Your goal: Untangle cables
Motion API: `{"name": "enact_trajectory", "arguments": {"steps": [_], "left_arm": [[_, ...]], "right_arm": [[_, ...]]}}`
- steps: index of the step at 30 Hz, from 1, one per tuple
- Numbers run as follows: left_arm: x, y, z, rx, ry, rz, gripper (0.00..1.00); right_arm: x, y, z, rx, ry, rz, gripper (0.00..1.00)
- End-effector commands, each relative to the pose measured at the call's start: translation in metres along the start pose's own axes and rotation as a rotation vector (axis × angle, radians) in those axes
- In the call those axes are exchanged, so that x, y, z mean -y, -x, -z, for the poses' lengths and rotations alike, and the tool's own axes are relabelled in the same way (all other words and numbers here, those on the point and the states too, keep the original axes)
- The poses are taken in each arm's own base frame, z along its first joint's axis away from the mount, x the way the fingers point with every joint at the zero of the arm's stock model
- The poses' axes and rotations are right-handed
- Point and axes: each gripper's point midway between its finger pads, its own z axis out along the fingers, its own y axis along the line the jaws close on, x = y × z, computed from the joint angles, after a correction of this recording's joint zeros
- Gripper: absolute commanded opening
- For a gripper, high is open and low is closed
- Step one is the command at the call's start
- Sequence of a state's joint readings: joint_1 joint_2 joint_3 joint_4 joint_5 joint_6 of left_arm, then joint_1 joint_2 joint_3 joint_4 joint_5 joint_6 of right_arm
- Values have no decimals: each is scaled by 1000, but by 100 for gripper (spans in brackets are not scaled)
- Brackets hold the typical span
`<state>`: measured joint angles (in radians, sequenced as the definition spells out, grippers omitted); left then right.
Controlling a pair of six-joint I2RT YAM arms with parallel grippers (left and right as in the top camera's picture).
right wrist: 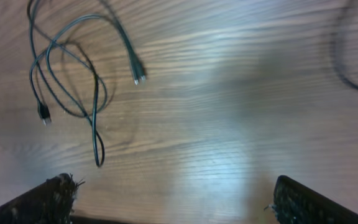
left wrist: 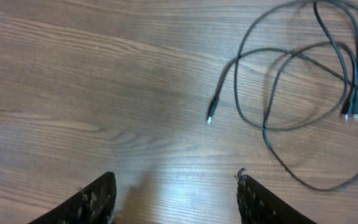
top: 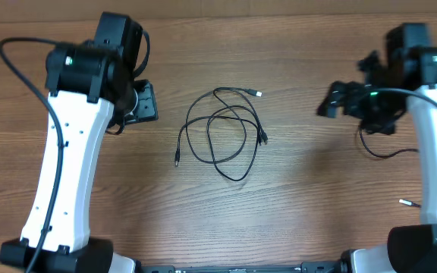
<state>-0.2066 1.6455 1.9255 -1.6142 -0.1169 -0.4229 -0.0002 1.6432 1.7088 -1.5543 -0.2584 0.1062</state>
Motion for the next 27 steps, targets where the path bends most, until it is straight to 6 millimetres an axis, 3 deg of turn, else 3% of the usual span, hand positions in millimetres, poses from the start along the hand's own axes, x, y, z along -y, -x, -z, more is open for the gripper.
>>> {"name": "enact_trajectory", "arguments": {"steps": [1,6,10,14,20,23,25,27], "left_arm": [[-9,-1,-17,19,44,59,64],[-2,1,-55,16,38,68,72],[10,-4,-83,-4,-14,68,77],[18,-13,-99,-40,-56,67,77],[19,-12,-102,-34,-59,64,77],[19,-12,-102,-34,-60,64,77],[19,-12,-102,-33,-60,64,77],[19,-12,-102,-34,-59,64,77]], "right_arm": [[-26,-10,-27,-37,30,58,100],[-65,-14,-81,-9,66,205,100],[-91,-22,-123,32,107,305,90],[-97,-29,-152,61,101,268,82],[-96,-42,-185,67,106,179,72],[-91,-50,-193,49,102,137,57],[-89,-55,-196,36,97,110,38],[-88,-56,-197,33,95,107,27]]}}
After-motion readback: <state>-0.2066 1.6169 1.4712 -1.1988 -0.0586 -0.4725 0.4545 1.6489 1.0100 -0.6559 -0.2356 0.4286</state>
